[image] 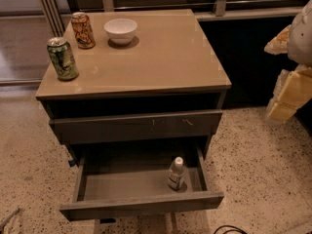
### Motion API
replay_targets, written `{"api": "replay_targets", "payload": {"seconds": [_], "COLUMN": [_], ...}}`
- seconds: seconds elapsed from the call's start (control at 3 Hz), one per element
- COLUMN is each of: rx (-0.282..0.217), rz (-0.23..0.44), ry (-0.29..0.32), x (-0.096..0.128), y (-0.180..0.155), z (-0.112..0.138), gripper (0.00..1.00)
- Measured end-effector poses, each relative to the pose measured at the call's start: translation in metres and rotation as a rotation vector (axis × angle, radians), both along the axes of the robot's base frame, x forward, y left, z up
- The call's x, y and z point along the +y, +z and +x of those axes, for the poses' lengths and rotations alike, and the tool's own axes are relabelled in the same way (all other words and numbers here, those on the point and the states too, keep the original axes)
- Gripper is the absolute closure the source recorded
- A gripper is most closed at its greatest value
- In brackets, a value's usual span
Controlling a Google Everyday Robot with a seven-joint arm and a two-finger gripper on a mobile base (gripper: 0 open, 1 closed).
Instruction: Pick blue plastic bottle from middle drawer and place on counter
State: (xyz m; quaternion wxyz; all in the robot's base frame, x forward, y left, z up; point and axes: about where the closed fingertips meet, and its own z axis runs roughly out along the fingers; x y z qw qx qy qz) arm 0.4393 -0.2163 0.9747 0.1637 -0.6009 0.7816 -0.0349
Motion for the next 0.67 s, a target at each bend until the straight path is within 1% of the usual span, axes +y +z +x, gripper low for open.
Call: {"api": "replay_targets", "payload": {"seconds": [0.33,0.67], "rx": [-0.019,0.014], "rz": [0.041,0.179], "ry": [-0.031,-0.026], "x": [0.0,0.025], "y": [-0.019,-0.098], "z": [0.007,0.026], "gripper": [0.41,0.72]}}
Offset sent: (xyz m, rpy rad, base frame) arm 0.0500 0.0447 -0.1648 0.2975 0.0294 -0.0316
